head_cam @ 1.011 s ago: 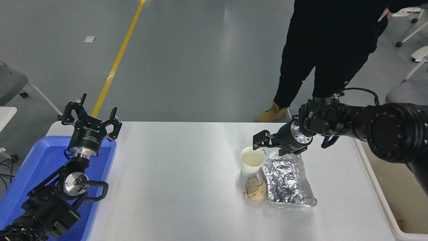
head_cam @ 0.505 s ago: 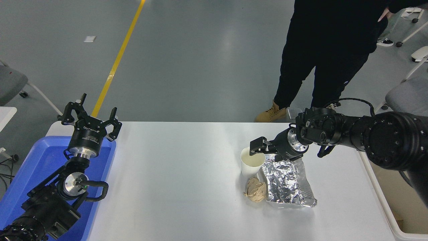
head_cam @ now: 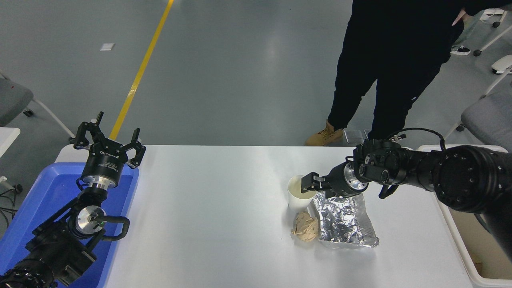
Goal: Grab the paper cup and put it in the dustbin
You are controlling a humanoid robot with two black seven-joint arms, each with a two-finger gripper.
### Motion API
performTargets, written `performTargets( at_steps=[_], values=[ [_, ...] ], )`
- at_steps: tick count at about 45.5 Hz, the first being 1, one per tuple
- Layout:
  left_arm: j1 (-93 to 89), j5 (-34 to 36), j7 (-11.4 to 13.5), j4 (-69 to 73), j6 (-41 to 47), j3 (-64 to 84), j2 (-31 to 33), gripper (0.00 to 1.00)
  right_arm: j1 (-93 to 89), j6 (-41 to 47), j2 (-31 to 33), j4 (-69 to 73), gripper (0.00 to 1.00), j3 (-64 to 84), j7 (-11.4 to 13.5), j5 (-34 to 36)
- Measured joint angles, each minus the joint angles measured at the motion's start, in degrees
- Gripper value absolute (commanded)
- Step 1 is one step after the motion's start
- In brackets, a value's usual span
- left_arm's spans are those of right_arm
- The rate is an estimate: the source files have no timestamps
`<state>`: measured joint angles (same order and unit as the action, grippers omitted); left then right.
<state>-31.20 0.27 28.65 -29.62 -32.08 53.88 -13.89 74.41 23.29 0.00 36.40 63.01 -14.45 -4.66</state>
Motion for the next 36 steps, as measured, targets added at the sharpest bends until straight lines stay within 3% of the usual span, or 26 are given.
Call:
performTargets(
  at_steps=[3,23,36],
  values=[
    [0.0,0.0,0.0,0.0,0.0,0.0,0.0,0.98,0.0,-0.17,0.0,-0.05,0.0,-0.07,-0.09,-0.59],
    [0.0,0.0,0.0,0.0,0.0,0.0,0.0,0.98,1.75,-0.31,0.0,-0.02,0.0,-0.46,-0.62,-1.85],
    [0.0,-0.01,0.0,0.0,0.0,0.0,0.0,0.98,6.67,0.76,0.0,1.24,0.0,-0.7,-2.54,-1.78]
  ],
)
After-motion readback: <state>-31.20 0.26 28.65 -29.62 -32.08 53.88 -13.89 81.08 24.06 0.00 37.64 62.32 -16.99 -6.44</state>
